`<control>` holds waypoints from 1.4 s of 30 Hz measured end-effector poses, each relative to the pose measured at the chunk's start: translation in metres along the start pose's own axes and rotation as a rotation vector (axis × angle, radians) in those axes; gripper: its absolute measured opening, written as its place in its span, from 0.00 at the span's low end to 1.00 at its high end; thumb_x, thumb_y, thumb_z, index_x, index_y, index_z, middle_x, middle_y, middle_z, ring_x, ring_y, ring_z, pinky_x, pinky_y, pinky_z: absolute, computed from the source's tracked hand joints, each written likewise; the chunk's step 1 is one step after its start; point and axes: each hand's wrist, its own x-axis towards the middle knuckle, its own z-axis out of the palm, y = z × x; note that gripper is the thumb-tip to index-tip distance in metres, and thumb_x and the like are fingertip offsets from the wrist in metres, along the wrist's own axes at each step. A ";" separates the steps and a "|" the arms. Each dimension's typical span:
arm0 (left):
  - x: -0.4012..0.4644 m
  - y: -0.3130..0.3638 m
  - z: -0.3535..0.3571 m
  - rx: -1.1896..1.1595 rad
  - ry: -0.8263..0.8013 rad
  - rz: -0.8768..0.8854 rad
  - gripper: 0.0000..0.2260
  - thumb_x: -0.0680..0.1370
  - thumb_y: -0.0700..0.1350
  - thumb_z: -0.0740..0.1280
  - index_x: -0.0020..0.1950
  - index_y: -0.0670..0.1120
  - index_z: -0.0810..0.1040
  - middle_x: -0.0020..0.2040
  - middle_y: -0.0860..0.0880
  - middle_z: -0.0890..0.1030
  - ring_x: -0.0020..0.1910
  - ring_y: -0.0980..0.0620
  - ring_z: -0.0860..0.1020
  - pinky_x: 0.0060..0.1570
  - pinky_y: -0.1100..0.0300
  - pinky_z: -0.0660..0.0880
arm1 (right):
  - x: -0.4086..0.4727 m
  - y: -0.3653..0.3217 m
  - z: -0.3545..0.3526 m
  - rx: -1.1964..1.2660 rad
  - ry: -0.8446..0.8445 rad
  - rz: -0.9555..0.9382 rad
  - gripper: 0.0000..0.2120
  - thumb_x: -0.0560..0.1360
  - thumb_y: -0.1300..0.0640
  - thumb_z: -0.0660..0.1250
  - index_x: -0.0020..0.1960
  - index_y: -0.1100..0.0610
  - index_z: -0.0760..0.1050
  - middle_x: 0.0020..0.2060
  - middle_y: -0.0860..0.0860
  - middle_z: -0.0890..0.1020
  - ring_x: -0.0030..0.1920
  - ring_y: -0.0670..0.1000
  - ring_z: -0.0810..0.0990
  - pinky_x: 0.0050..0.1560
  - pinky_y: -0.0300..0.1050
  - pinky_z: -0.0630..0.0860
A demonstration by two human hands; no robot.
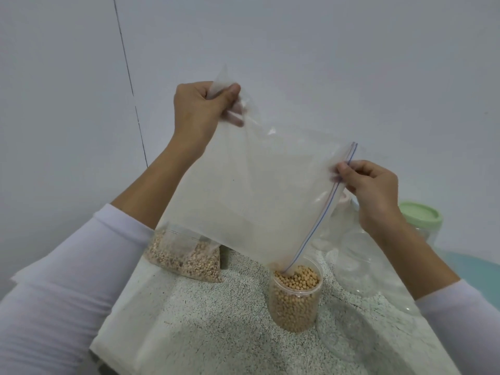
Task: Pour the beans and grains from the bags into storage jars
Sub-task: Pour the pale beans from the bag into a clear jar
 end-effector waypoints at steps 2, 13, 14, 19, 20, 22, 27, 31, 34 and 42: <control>0.001 0.001 0.000 -0.006 -0.002 0.005 0.10 0.76 0.41 0.70 0.35 0.42 0.80 0.30 0.51 0.83 0.30 0.46 0.83 0.36 0.55 0.79 | 0.000 0.001 0.000 -0.001 0.013 0.006 0.08 0.75 0.63 0.68 0.38 0.55 0.77 0.30 0.42 0.83 0.31 0.40 0.79 0.43 0.30 0.73; 0.002 0.004 0.001 0.003 -0.012 0.016 0.10 0.77 0.41 0.69 0.36 0.41 0.79 0.30 0.51 0.83 0.29 0.47 0.82 0.34 0.58 0.78 | 0.002 0.001 -0.001 0.025 0.005 0.002 0.08 0.75 0.63 0.68 0.39 0.56 0.77 0.30 0.43 0.83 0.31 0.41 0.79 0.40 0.29 0.73; 0.003 0.002 0.001 0.002 -0.024 0.013 0.10 0.77 0.41 0.68 0.36 0.42 0.79 0.30 0.51 0.83 0.28 0.48 0.82 0.33 0.59 0.77 | 0.002 0.002 -0.002 0.032 0.016 0.004 0.08 0.75 0.63 0.67 0.39 0.55 0.77 0.30 0.43 0.83 0.31 0.41 0.79 0.39 0.29 0.73; 0.005 -0.016 -0.006 0.183 -0.116 -0.083 0.15 0.83 0.45 0.59 0.38 0.44 0.77 0.27 0.52 0.79 0.24 0.53 0.78 0.33 0.61 0.75 | 0.001 0.008 -0.004 0.061 -0.008 0.035 0.07 0.76 0.64 0.66 0.39 0.57 0.77 0.30 0.44 0.83 0.30 0.42 0.80 0.37 0.32 0.73; 0.005 -0.019 -0.007 0.235 -0.123 -0.100 0.16 0.83 0.46 0.57 0.39 0.45 0.76 0.27 0.51 0.77 0.23 0.55 0.77 0.34 0.61 0.74 | 0.001 0.009 -0.003 0.065 -0.012 0.035 0.07 0.76 0.65 0.66 0.39 0.57 0.77 0.30 0.44 0.83 0.30 0.42 0.80 0.36 0.31 0.73; 0.003 -0.025 -0.007 0.343 -0.145 -0.135 0.17 0.84 0.48 0.54 0.39 0.46 0.75 0.28 0.49 0.73 0.23 0.57 0.74 0.34 0.62 0.71 | 0.001 0.009 -0.001 0.063 -0.021 0.025 0.08 0.76 0.65 0.66 0.39 0.57 0.77 0.30 0.44 0.83 0.30 0.42 0.80 0.35 0.30 0.73; -0.007 -0.022 -0.005 0.407 -0.366 -0.222 0.19 0.82 0.58 0.50 0.45 0.46 0.70 0.36 0.52 0.70 0.30 0.61 0.69 0.34 0.65 0.67 | 0.003 0.010 0.004 0.055 -0.037 0.017 0.09 0.76 0.66 0.67 0.38 0.57 0.77 0.30 0.44 0.83 0.30 0.42 0.80 0.36 0.31 0.74; -0.005 -0.029 -0.019 0.591 -0.591 -0.222 0.34 0.67 0.54 0.77 0.66 0.48 0.64 0.58 0.53 0.71 0.56 0.58 0.73 0.54 0.65 0.71 | 0.005 0.009 0.004 0.048 -0.049 0.021 0.08 0.75 0.66 0.67 0.39 0.57 0.77 0.30 0.44 0.83 0.30 0.43 0.80 0.38 0.31 0.74; -0.007 -0.031 -0.024 0.841 -0.712 -0.209 0.52 0.59 0.51 0.82 0.73 0.45 0.55 0.62 0.49 0.65 0.61 0.50 0.68 0.62 0.54 0.69 | 0.004 0.010 0.003 0.051 -0.057 0.024 0.08 0.75 0.66 0.67 0.39 0.58 0.76 0.30 0.44 0.83 0.29 0.43 0.80 0.36 0.30 0.74; -0.014 -0.032 -0.034 0.806 -0.540 -0.249 0.07 0.72 0.39 0.73 0.39 0.38 0.77 0.34 0.48 0.74 0.35 0.50 0.71 0.30 0.64 0.63 | 0.003 0.011 -0.002 0.054 -0.046 0.029 0.07 0.75 0.65 0.67 0.39 0.57 0.77 0.31 0.45 0.84 0.31 0.43 0.80 0.43 0.36 0.75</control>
